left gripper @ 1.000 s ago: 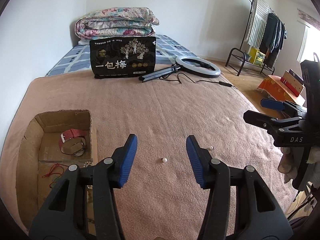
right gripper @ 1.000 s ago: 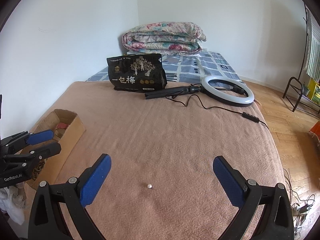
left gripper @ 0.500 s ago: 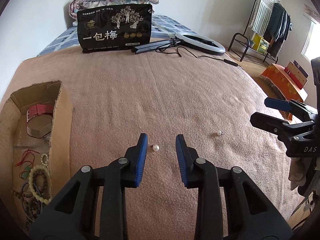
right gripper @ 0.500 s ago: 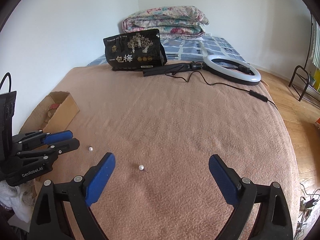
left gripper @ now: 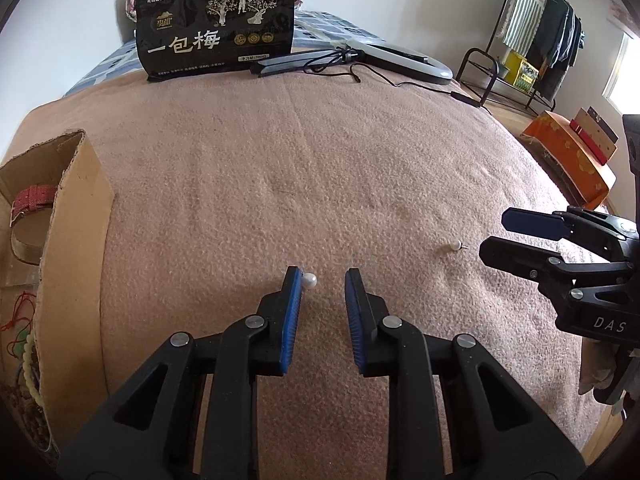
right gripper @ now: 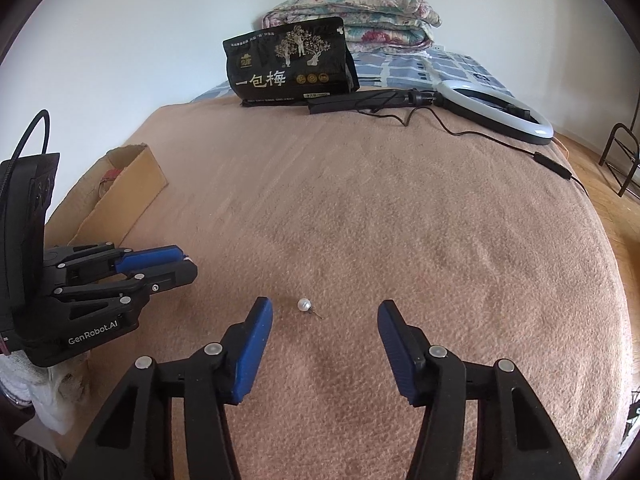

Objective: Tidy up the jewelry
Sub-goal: 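Grasp a white pearl with the left tool while the right tool grasps another pearl, then carry both pearls with both tools over the cardboard box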

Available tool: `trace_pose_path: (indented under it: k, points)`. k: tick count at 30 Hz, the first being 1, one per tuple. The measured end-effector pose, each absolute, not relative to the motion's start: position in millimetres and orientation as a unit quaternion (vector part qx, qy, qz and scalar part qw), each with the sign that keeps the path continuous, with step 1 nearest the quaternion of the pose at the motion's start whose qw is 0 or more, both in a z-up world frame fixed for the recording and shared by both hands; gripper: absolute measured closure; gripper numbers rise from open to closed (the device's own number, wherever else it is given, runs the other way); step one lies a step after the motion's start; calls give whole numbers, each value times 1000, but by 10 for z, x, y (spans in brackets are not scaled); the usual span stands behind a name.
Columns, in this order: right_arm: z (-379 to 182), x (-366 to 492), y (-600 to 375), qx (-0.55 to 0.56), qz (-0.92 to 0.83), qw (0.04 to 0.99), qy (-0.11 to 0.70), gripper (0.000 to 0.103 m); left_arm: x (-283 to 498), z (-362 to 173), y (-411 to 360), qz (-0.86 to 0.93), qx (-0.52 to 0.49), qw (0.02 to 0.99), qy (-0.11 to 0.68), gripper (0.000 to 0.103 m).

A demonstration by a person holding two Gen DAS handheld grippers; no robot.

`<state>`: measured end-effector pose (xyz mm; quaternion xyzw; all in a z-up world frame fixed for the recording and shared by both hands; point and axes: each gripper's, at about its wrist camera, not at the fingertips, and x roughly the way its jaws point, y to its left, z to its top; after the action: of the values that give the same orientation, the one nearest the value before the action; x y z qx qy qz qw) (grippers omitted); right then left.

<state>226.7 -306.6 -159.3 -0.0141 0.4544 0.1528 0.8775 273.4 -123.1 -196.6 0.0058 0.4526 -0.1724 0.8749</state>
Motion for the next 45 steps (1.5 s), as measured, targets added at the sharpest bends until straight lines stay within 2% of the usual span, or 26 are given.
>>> trace_pose_path:
  k: [7,15,20,29,31,45]
  points:
    - [-1663,2294,-3007,-11,164,873,459,59,2772,-2020,-1224,-164,10,876,453,81]
    - [-1754,2332,-2923,-19,171,867,468,67,2809,-2069,-1194,-154,11,877,454,93]
    - [-1797,2376,-2878,-27,170,865,472,71,2804,-2078,-1197,-154,14,879,451,94]
    - [-1836,2419,-2840,-51,159,862,479,87,2794,-2074,-1186,-156,6,879,451,94]
    - [-1833,2417,-2842,-54,157,861,480,96,2796,-2075,-1184,-156,6,879,451,94]
    - [-1657,2313,-2902,-36,153,871,466,97,2725,-1917,-1105,-154,-6,881,447,95]
